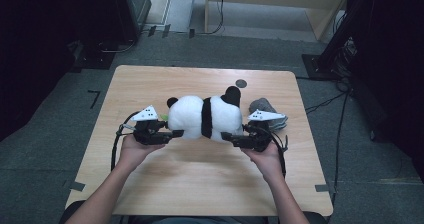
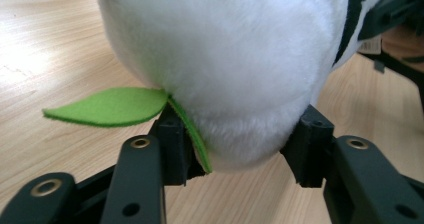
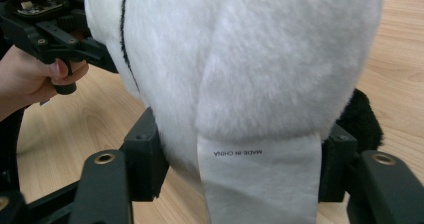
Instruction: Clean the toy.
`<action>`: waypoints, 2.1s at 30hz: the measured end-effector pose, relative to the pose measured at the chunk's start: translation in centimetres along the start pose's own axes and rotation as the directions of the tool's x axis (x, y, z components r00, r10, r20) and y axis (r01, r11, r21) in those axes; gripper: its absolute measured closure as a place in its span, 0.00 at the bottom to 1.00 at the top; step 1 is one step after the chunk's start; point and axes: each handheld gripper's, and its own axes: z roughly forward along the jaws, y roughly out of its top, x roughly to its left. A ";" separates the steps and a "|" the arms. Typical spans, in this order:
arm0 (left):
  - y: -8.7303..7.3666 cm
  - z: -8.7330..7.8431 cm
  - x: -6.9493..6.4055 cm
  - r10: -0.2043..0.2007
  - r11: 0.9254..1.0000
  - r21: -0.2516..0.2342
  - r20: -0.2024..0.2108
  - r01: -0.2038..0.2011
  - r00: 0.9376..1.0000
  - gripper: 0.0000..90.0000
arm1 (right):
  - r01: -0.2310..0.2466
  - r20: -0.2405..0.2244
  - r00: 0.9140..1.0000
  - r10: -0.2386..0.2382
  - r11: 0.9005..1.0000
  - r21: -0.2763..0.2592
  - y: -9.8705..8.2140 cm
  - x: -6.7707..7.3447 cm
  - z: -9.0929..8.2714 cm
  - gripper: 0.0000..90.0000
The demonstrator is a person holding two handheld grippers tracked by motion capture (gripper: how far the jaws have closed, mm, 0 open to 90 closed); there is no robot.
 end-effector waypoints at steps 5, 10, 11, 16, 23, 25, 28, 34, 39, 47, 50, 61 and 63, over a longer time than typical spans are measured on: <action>0.2 -0.3 0.1 -0.035 0.999 -0.008 0.024 0.035 0.999 0.67 | 0.040 -0.001 0.999 -0.040 0.999 -0.007 0.0 0.0 -0.2 0.33; 0.4 -0.7 0.8 -0.116 0.993 -0.010 0.052 0.116 0.992 0.69 | 0.108 -0.017 0.994 -0.108 0.994 -0.003 -0.1 0.2 -0.2 0.31; 0.4 -0.8 0.9 -0.129 0.991 -0.010 0.057 0.130 0.990 0.69 | 0.127 -0.022 0.992 -0.127 0.992 0.005 -0.2 0.2 -0.3 0.31; 0.5 -1.1 1.4 -0.181 0.983 -0.017 0.091 0.184 0.979 0.69 | 0.230 -0.004 0.973 -0.230 0.972 0.053 -0.6 0.6 0.2 0.29; 0.5 -1.1 1.2 -0.162 0.987 -0.009 0.075 0.163 0.984 0.64 | 0.279 0.069 0.956 -0.287 0.955 0.102 -0.7 1.4 0.5 0.46; 0.3 -0.8 1.2 -0.146 0.989 0.014 0.067 0.145 0.987 0.56 | 0.251 0.068 0.964 -0.258 0.963 0.098 -0.6 1.2 0.3 0.49; 0.1 -0.5 1.2 -0.117 0.993 0.027 0.054 0.115 0.992 0.46 | 0.196 0.046 0.979 -0.200 0.977 0.081 -0.5 0.7 0.0 0.49; -0.3 -0.1 0.7 -0.016 0.998 0.065 -0.006 0.017 1.000 0.39 | 0.067 0.018 0.997 -0.068 0.996 0.066 -0.4 -0.1 0.0 0.51; -0.4 -0.3 0.9 -0.015 0.999 0.036 -0.002 0.015 1.000 0.39 | -0.024 -0.025 0.999 0.025 0.998 0.053 -0.4 -0.7 -0.1 0.50; -1.3 -0.2 0.8 -0.050 0.996 0.067 -0.015 0.051 0.999 0.39 | 0.001 -0.033 0.999 0.001 0.998 0.068 -0.6 -0.6 0.3 0.46; -1.4 -0.1 1.0 -0.063 0.995 0.071 -0.018 0.065 0.998 0.39 | 0.001 -0.029 1.000 0.001 0.997 0.075 -0.7 -0.6 0.6 0.45; -2.5 0.6 1.7 -0.108 0.981 0.157 -0.067 0.117 0.992 0.40 | 0.042 0.043 0.998 -0.049 0.989 0.142 -0.9 0.0 2.5 0.41; -2.6 0.6 1.9 -0.111 0.981 0.153 -0.077 0.121 0.991 0.40 | 0.050 0.045 0.997 -0.057 0.988 0.148 -1.0 0.0 2.8 0.40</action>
